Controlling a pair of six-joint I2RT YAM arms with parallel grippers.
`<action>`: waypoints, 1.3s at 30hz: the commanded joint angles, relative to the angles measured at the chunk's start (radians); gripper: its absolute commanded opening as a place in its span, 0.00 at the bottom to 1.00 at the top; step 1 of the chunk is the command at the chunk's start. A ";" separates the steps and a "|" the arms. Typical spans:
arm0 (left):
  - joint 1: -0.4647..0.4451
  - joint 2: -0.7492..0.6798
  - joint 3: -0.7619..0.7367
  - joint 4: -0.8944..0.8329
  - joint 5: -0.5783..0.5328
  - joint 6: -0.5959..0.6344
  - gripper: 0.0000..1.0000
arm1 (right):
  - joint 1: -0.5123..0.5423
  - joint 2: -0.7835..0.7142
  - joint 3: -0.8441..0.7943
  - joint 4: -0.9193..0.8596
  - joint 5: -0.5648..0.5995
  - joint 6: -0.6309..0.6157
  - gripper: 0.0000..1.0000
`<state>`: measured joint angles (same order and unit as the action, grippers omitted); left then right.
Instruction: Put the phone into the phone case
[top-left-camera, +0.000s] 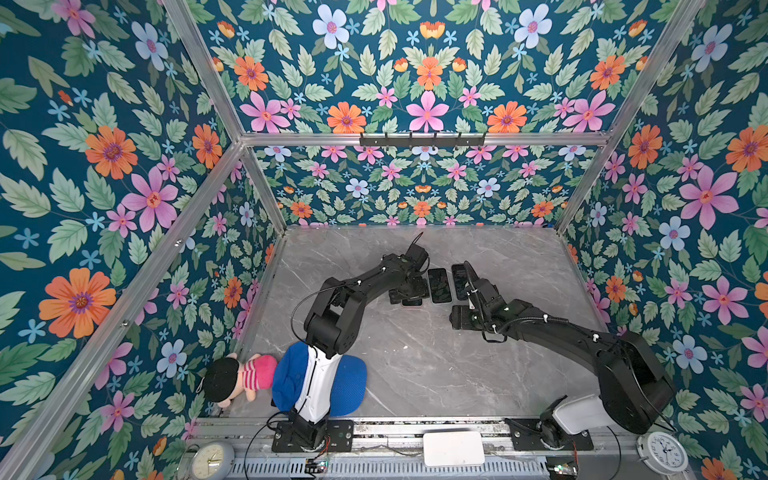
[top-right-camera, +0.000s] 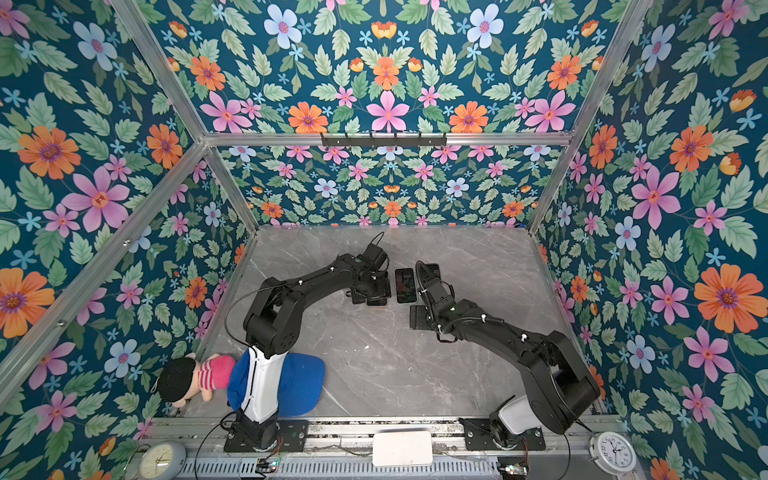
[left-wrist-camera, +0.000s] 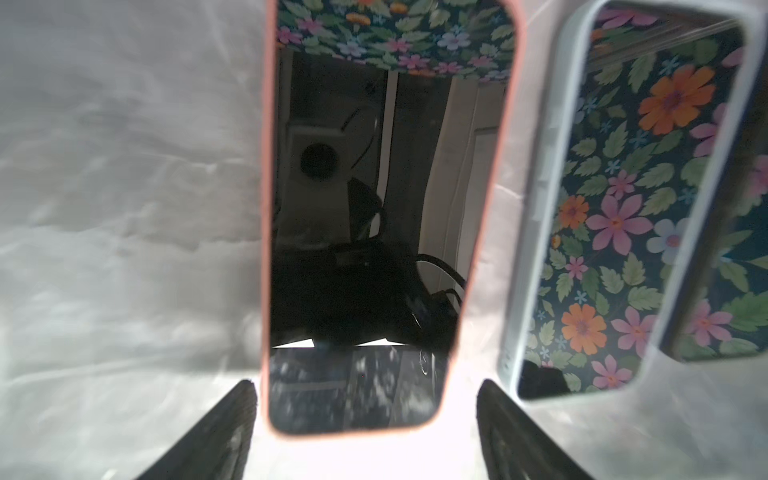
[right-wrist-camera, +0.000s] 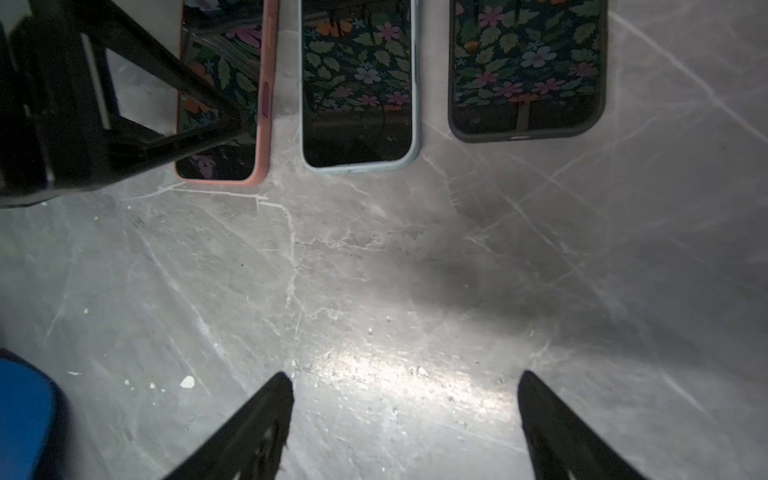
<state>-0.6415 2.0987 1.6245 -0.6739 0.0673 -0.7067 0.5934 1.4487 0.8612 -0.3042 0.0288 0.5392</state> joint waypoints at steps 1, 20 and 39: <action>0.001 -0.051 -0.033 0.001 -0.042 0.000 0.85 | -0.004 -0.025 0.008 -0.036 0.045 -0.031 0.84; 0.023 -0.667 -0.588 0.364 -0.222 0.238 0.86 | -0.306 -0.428 -0.358 0.350 0.280 -0.381 0.93; 0.333 -0.792 -1.003 0.907 -0.249 0.572 0.84 | -0.466 -0.244 -0.591 1.012 0.225 -0.624 0.93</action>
<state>-0.3519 1.3231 0.6685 0.1215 -0.2543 -0.1787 0.1413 1.1797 0.2714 0.5419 0.2794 -0.0452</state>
